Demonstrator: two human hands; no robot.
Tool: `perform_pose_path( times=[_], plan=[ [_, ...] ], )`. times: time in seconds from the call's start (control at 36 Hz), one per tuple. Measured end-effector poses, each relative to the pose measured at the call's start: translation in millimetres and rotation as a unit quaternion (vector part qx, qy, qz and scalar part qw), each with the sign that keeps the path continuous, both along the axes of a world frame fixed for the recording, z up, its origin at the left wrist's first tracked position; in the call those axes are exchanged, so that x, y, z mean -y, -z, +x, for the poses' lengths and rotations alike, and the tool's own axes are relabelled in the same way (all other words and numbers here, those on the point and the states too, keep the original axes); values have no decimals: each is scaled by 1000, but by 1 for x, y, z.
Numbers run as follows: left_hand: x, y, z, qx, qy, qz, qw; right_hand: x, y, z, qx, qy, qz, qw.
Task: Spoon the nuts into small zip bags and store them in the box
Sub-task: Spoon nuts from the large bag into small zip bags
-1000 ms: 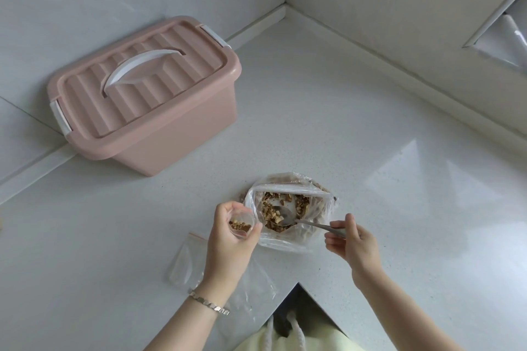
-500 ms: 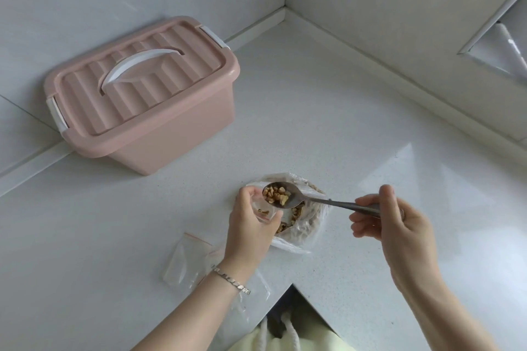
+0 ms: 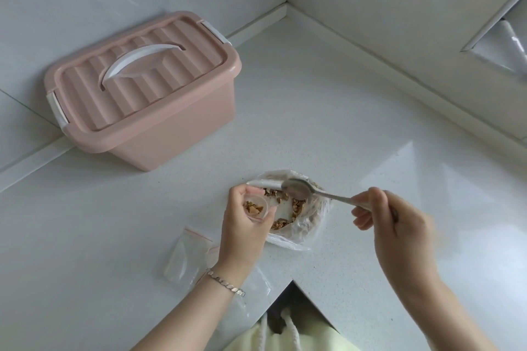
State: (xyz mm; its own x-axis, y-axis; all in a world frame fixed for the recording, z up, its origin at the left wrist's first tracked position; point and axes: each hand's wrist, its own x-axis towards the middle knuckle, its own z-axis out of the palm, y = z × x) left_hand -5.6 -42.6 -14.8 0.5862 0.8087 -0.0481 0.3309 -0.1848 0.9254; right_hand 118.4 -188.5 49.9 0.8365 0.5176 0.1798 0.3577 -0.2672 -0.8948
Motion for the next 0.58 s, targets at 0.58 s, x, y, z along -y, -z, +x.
perform_pose_path(
  times=[0.58],
  plan=[
    [-6,-4,-28,9,-60,22,998,-14,109,-19,-360,68,-57,929]
  ],
)
